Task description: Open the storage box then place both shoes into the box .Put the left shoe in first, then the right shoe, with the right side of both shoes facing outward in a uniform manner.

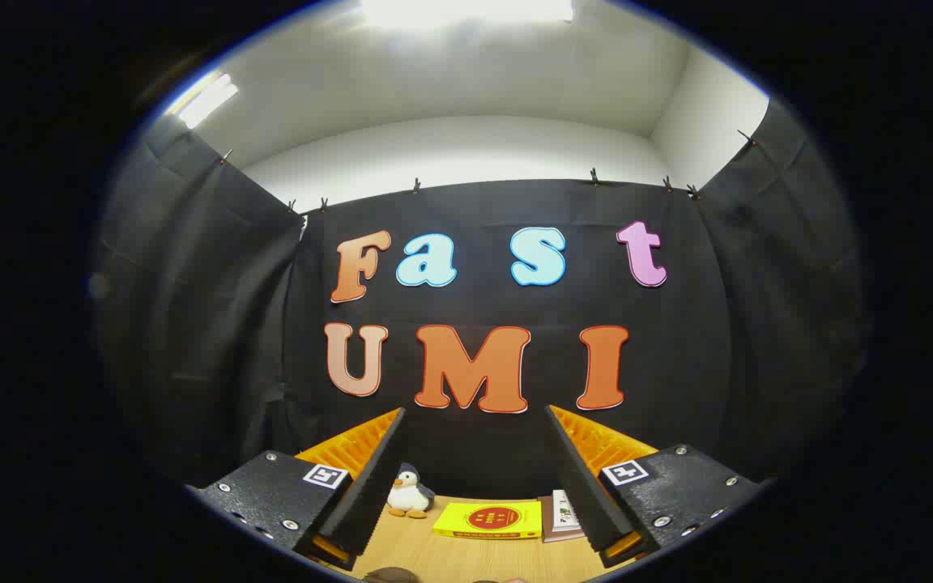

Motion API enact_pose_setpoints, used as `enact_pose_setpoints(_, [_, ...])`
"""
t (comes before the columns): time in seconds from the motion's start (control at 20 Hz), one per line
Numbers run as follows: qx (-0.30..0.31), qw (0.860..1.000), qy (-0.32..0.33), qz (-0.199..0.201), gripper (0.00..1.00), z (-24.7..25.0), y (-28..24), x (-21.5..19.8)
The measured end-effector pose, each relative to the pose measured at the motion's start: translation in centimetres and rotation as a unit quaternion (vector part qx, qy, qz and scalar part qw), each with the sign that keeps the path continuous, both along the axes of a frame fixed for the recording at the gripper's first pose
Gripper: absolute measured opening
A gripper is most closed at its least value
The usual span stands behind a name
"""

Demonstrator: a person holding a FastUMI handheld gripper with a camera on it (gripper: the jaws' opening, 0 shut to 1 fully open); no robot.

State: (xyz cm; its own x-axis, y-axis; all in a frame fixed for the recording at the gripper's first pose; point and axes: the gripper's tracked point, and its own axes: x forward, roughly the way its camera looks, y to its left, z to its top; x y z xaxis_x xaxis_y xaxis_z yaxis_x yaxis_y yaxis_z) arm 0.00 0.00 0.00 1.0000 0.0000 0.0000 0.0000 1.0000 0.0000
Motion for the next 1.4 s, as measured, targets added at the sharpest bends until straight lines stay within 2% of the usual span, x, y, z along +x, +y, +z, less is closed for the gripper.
enact_pose_setpoints(0.65, [0.022, 0.999, 0.019, 0.025, 0.98, -0.7, 1.6, -0.4])
enact_pose_setpoints(0.9, [0.044, 0.997, 0.047, 0.045, 0.98, -2.6, 2.9, -0.6])
enact_pose_setpoints(1.2, [0.082, 0.987, 0.111, 0.084, 0.98, -6.6, 5.8, -0.9])
enact_pose_setpoints(1.4, [0.106, 0.974, 0.165, 0.115, 0.98, -10.2, 8.2, -1.3])
